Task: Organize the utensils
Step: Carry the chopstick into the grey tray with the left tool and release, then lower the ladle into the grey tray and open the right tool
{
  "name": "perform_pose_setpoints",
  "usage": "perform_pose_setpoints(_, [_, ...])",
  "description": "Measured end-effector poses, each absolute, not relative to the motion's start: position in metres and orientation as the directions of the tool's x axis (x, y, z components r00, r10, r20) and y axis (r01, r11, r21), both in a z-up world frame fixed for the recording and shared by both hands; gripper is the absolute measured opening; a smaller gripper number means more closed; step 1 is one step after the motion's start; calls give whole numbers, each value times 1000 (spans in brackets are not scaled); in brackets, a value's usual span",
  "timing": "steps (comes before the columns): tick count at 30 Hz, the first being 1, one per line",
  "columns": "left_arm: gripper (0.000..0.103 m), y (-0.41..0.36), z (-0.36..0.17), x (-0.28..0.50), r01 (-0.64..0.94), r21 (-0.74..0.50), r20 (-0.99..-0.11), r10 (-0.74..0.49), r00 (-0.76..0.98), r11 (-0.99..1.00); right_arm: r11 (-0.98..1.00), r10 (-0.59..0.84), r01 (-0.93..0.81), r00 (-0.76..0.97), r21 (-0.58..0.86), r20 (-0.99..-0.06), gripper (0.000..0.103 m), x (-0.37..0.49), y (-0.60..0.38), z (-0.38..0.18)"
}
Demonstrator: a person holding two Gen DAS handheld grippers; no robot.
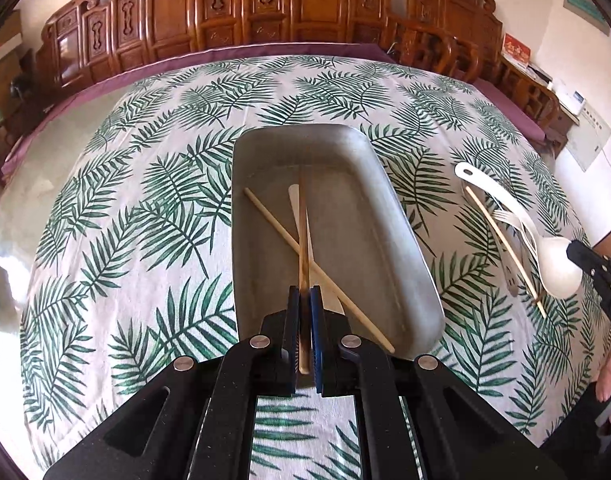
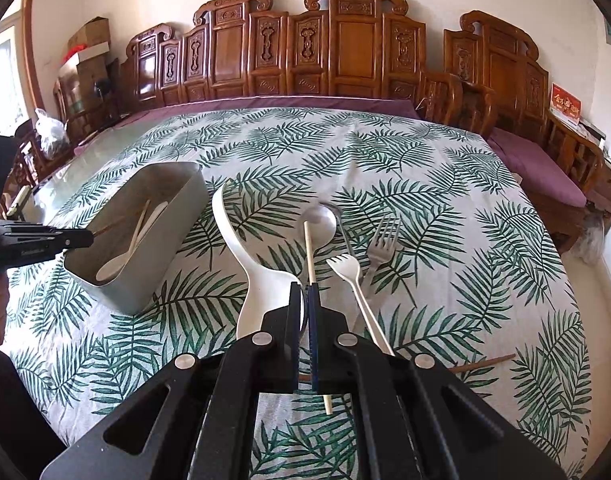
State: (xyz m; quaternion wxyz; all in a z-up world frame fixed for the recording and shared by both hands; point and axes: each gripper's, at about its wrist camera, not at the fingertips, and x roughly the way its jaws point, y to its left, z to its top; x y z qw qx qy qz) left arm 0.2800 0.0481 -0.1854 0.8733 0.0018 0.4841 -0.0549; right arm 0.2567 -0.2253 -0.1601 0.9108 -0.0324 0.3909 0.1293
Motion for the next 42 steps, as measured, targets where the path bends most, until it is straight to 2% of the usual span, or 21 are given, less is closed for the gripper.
perform_pose_setpoints(11, [6,54,-189,279,108,-107,-825,-149,545,988,955,241,-290,639,61,-731,4,259,-197,-156])
perform_pose_setpoints(15, [22,58,-180,276,108,-101,-805,-145,575,989,951,266,-295,627,93,-732,4,267,-182,-153])
perform_pose_setpoints(17, [25,63,-175,274,101,-92,-794,-134,592,991,947,283,-303,622,108,-730,4,271,-172,-152])
perform_pose_setpoints(21, [39,75,-169,272,82,-82,-780,-115,616,993,938,300,-329,612,110,-732,4,279,-147,-148])
perform_pose_setpoints(31, [86,106,-155,269,15,-61,-744,-55,665,998,926,303,-367,587,87,-751,4,309,-85,-146])
perform_pose_setpoints(35, [93,118,-154,271,-26,-58,-741,-26,671,998,928,283,-365,578,67,-766,4,318,-66,-150])
perform_pose_setpoints(42, [94,130,-151,270,-59,-72,-733,-12,681,996,930,217,-369,566,-9,-795,4,329,-42,-163])
